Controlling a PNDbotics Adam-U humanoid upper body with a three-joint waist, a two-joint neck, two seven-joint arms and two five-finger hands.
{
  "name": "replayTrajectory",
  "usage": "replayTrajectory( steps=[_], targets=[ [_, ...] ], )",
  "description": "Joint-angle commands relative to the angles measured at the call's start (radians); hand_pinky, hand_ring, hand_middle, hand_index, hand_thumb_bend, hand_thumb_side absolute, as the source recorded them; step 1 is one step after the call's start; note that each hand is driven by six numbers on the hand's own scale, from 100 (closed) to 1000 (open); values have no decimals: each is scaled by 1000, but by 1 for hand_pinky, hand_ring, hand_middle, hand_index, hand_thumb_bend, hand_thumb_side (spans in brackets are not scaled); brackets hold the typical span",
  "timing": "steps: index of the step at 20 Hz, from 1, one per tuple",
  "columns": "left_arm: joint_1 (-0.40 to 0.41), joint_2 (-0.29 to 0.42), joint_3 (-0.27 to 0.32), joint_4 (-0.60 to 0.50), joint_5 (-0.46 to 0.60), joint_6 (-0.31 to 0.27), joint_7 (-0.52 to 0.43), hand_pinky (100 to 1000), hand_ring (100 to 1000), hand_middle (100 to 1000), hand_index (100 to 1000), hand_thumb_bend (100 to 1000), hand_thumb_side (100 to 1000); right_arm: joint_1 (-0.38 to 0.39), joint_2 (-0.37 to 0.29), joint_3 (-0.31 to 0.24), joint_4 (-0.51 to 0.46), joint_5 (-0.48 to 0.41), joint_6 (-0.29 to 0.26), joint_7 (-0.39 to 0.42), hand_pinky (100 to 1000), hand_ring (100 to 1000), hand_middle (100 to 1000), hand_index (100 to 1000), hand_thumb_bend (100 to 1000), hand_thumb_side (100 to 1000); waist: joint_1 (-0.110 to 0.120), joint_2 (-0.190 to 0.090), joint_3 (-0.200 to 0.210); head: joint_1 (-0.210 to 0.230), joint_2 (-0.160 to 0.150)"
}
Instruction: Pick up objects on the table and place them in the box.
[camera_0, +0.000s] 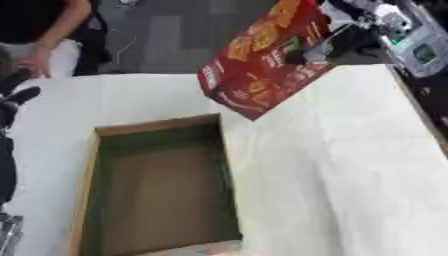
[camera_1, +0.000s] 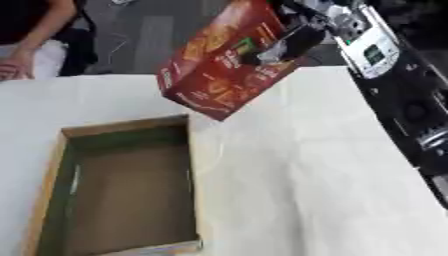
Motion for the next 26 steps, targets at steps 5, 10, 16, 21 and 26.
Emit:
replayTrajectory(
  steps=[5, 10, 16, 21, 26],
  targets=[
    [4, 28, 12, -8, -11, 1, 5, 799, 887, 929, 924, 100, 1000, -92, 22, 6, 40, 4, -194, 144, 100, 278, 388, 487, 384, 317, -3, -29, -11, 18, 0],
    [2, 22, 11, -7, -11, 1, 6, 799, 887, 929, 924, 100, 1000, -87, 50, -8, -21, -176, -111, 113, 100, 264, 374, 481, 464, 329, -4, -33, -3, 27, -3],
    [4, 17, 12, -4, -9, 2, 6, 798, 887, 929, 923, 100, 1000, -83, 56, -8, -102, -317, -5, 127, 100, 261, 372, 480, 468, 334, -6, -39, 4, 34, -1],
    [6, 13, 12, 2, -7, 2, 6, 798, 887, 929, 923, 100, 1000, -91, 98, 1, -131, -358, 39, 130, 100, 264, 372, 480, 478, 337, -2, -45, 0, 43, 7],
    [4, 9, 10, 7, -5, 1, 3, 798, 887, 928, 923, 100, 1000, -75, 155, 23, -172, -407, 77, 121, 100, 261, 369, 479, 528, 328, 2, -48, 4, 40, 12]
  ],
)
